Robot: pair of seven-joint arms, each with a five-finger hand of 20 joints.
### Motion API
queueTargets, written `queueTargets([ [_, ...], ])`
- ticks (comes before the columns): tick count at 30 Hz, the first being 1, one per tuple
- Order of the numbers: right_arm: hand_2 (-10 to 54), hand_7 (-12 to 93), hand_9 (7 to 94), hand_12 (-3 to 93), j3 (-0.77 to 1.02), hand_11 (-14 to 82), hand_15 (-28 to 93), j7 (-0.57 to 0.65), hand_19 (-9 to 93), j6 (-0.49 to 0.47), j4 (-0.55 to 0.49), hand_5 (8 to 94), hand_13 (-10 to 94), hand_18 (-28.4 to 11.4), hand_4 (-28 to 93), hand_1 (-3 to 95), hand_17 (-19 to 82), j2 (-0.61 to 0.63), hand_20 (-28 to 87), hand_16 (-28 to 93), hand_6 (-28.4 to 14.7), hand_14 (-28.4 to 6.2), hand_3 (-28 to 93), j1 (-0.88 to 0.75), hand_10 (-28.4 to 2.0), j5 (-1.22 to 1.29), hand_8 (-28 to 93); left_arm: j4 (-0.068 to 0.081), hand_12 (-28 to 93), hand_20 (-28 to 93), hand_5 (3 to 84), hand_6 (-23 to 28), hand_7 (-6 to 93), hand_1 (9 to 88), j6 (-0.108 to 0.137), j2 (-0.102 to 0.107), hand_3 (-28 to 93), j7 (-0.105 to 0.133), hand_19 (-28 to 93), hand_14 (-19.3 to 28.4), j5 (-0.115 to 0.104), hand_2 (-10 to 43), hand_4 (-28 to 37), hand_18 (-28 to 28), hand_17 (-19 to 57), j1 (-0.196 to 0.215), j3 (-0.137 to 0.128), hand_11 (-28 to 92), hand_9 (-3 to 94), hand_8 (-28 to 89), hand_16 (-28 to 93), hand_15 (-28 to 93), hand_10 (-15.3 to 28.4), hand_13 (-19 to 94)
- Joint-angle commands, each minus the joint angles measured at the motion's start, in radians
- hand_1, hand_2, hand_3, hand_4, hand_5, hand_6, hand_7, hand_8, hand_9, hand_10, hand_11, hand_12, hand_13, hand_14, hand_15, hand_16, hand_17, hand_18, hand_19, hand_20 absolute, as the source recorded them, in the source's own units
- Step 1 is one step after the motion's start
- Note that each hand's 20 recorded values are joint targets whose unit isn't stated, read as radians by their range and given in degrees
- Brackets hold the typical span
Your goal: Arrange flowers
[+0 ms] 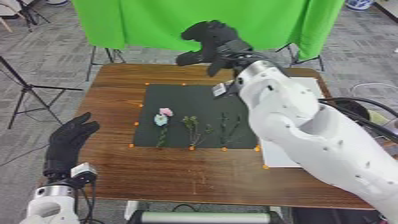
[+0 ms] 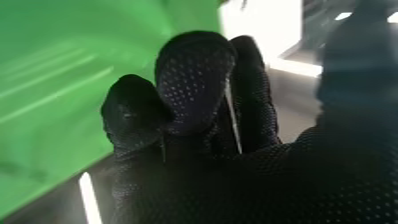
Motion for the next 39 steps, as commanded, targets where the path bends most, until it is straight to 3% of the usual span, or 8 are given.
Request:
queueTargets([
  [1, -9.5, 9, 54.2, 13.1, 0.521, 7.2, 61, 0.089, 93, -0.002, -0.072, 46.9, 84, -16.6, -15, 19.8, 57, 0.267, 52, 27, -0.2, -5.5, 63, -0.535, -14.8, 0.004, -8, 0.001, 14, 19, 50.8, -0.2, 18.6, 23.5, -0.012, -0.007, 74, -0.007, 9, 15.5, -0.001, -9.5, -25.8, 10.9, 7.7, 0.008, 0.002, 22, 51.8, -9, 0, 21, 12.4, 41],
  [6, -9.5, 8, 53.6, 13.3, 0.756, 6.9, 62, 0.133, 93, 0.016, -0.066, 46.2, 84, -17.5, -16, 17.9, 56, 0.275, 52, 27, -0.4, -6.3, 61, -0.76, -15.9, -0.018, -7, 0.001, 14, 19, 50.8, -0.2, 18.6, 23.5, -0.011, -0.007, 74, -0.004, 9, 15.5, 0.001, -9.5, -25.8, 10.9, 7.6, 0.008, -0.001, 22, 51.9, -9, 0, 21, 12.5, 41],
  [13, -9.5, 8, 53.4, 13.6, 0.892, 6.9, 62, 0.207, 93, -0.003, -0.01, 46.1, 84, -17.7, -16, 16.9, 56, 0.286, 52, 26, -0.6, -6.6, 61, -0.903, -16.1, -0.072, -7, 0.005, 14, 19, 50.7, -0.3, 18.8, 23.6, -0.016, -0.006, 73, 0.0, 9, 15.4, 0.002, -9.5, -25.8, 10.9, 7.6, 0.003, 0.007, 22, 51.9, -9, 0, 21, 12.5, 41],
  [25, -9.5, 8, 52.7, 14.5, 0.865, 7.2, 62, 0.291, 93, -0.084, 0.125, 45.5, 83, -18.3, -15, 17.6, 54, 0.271, 51, 26, -0.4, -7.1, 61, -0.918, -16.5, -0.083, -6, 0.01, 14, 19, 51.3, -1.7, 19.4, 23.9, -0.019, -0.003, 73, 0.002, 9, 15.4, 0.005, -9.5, -25.8, 10.9, 7.7, -0.005, 0.007, 22, 51.5, -9, 0, 21, 12.3, 41],
  [39, -9.5, 10, 60.4, 17.5, 0.812, 8.9, 63, 0.308, 93, -0.117, 0.153, 48.6, 84, -18.5, -15, 19.9, 55, 0.253, 52, 26, -0.3, -6.9, 62, -0.934, -16.0, -0.067, -7, 0.003, 14, 19, 51.4, -1.7, 19.3, 23.9, -0.018, -0.021, 73, -0.002, 9, 15.5, 0.001, -9.5, -25.8, 10.8, 7.7, 0.015, 0.012, 22, 51.6, -9, 0, 21, 12.3, 41],
])
